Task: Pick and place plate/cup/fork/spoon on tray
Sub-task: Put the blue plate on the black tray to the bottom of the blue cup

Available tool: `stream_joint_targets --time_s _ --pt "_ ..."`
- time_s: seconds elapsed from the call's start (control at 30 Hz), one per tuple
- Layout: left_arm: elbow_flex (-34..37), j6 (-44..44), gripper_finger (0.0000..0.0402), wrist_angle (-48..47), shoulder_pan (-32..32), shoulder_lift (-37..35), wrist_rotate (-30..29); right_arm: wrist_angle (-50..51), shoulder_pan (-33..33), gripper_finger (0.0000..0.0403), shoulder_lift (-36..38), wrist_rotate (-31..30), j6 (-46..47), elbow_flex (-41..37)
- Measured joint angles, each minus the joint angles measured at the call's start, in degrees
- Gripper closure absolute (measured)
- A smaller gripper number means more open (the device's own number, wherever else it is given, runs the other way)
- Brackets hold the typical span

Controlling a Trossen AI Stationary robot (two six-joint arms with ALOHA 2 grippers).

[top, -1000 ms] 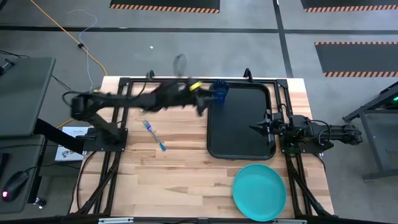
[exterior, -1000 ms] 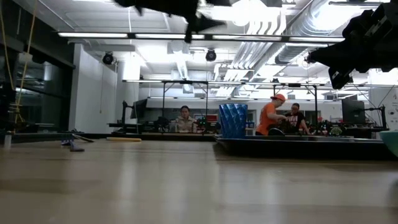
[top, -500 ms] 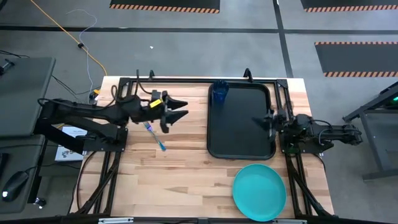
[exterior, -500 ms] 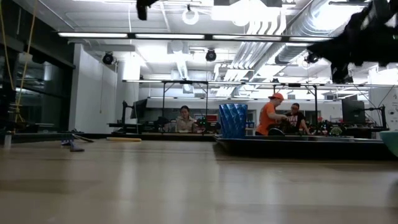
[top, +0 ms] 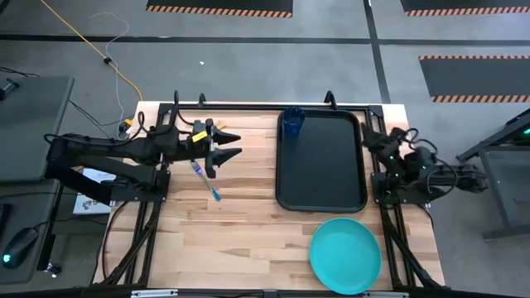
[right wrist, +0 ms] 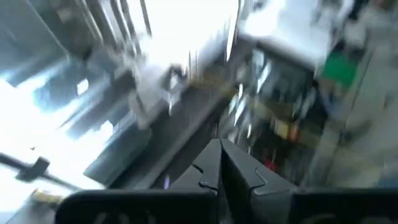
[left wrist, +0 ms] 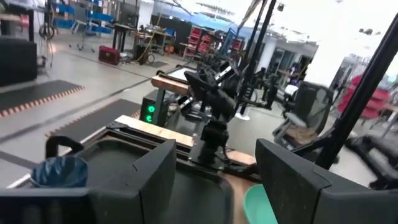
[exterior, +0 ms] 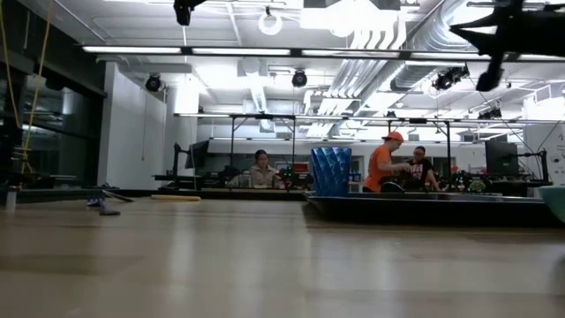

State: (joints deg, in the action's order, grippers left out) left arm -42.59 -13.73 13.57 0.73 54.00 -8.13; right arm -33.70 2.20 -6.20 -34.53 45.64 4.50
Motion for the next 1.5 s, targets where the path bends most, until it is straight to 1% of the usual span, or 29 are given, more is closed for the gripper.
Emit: stream_joint_targets --time_s 0.1,0.2,0.3,0.37,0.43,0.5,0.53,0.6,0.67,0.8,0.9,1.03,1.2,1.33,1.5 --pt "0.00 2.83 0.0193 -0.38 0.00 0.04 0.02 15.39 0.01 0.0385 -7.50 2.30 6.01 8.20" --pt "0.00 3.84 0.0193 -0.45 0.00 0.04 0.02 38.63 0.01 0.0351 -15.86 9.42 10.36 20.09" --pt "0.00 3.44 0.0193 -0.40 0.00 0.04 0.02 65.66 0.01 0.0301 -24.80 20.16 12.68 32.73" --pt "0.00 3.46 0.0193 -0.45 0.00 0.04 0.02 80.07 -0.22 0.0267 -30.54 29.32 12.43 39.01" --pt "0.00 3.36 0.0193 -0.43 0.00 0.04 0.02 91.05 -1.69 0.0235 -35.35 38.20 11.69 42.36" --pt "0.00 3.78 0.0193 -0.45 0.00 0.04 0.02 97.44 -4.75 0.0210 -38.47 45.02 11.52 43.03" --pt "0.00 3.79 0.0193 -0.43 0.00 0.04 0.02 98.95 -6.78 0.0200 -39.44 47.19 11.73 42.76" --pt "0.00 3.77 0.0193 -0.40 0.00 0.04 0.02 99.28 -11.75 0.0185 -40.21 49.11 13.88 40.70" --pt "0.00 2.08 0.0193 -0.32 -0.02 0.06 0.02 98.20 -17.19 0.0176 -40.25 49.35 17.34 37.83" --pt "0.00 -4.07 0.0193 -0.08 -0.02 0.06 0.04 93.22 -27.94 0.0175 -40.22 49.57 27.91 32.68" --pt "0.00 -5.52 0.0193 -0.05 -0.01 0.06 0.04 86.85 -35.23 0.0178 -40.26 46.70 34.58 29.62" --pt "0.00 -5.54 0.0193 -0.01 0.00 0.06 0.04 80.86 -42.46 0.0183 -40.87 41.93 43.89 25.35" --pt "0.00 -5.58 0.0193 0.01 -0.01 0.06 0.04 76.58 -47.52 0.0193 -43.48 39.74 51.43 21.09" --pt "0.00 -5.63 0.0193 0.01 0.00 0.08 0.04 73.09 -49.43 0.0202 -46.52 37.90 52.47 20.43" --pt "0.00 -5.63 0.0193 -0.03 -0.02 0.08 0.04 69.74 -50.74 0.0214 -52.56 37.70 52.48 20.43"
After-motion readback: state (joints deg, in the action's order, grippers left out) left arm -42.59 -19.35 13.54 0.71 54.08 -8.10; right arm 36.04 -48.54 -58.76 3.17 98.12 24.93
